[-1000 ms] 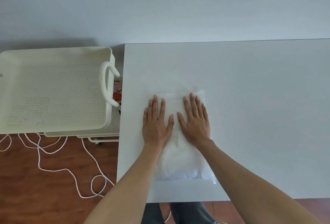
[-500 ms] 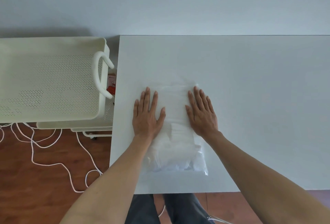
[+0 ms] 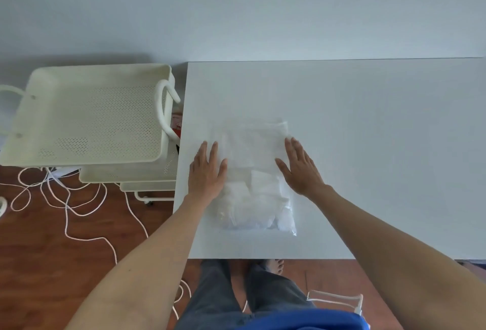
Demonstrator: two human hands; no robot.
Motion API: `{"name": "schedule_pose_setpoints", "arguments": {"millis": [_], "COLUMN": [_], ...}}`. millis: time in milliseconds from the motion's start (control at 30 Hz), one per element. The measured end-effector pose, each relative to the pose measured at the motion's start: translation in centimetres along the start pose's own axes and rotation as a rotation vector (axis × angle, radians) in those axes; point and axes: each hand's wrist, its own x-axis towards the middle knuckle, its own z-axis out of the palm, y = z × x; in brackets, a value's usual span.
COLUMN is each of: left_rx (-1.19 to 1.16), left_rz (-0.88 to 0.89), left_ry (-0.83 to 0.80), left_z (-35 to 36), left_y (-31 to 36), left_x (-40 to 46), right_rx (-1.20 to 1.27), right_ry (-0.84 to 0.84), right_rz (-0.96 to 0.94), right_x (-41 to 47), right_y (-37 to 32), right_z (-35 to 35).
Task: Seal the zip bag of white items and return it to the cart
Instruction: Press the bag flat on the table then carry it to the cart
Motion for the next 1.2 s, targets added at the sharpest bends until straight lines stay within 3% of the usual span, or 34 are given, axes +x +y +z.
{"name": "schedule_pose_setpoints", "arguments": {"millis": [133,267,467,533,733,1200], "left_rx": [-0.177,-0.439,-0.739,-0.749,-0.762,-0.751], "left_rz": [-0.149,-0.277,-0.510,-0.508,-0.440,-0.236], "left_ry": [0.039,-0.087,-0.245,-0.248,-0.201,-0.004], "left_z": [0.1,0.0,-0.1,-0.2,-1.7,-10.6], "left_y": [0.1,0.3,1.6,1.9,3.7,7.1], "left_x": [-3.7,-6.2,-7.5,-7.4,-7.2,-4.2], "right_rx": [0.033,0.098,0.676,0.799,0.842,0.881], "right_ry": [0.019,0.042,-0.082,-0.100,-0.067,0.077], "right_rz": [0.014,0.071,0.342,0.383,0.373,0.149], "right_x": [-2.6,-5.0,-7.9,-8.6,-9.8,-7.7], "right_y": [-0.4,-0.9,-2.2,-2.4,-2.2,-6.3], "right_z": [-0.3,0.0,1.0,0.9,-0.6,-9.8]}}
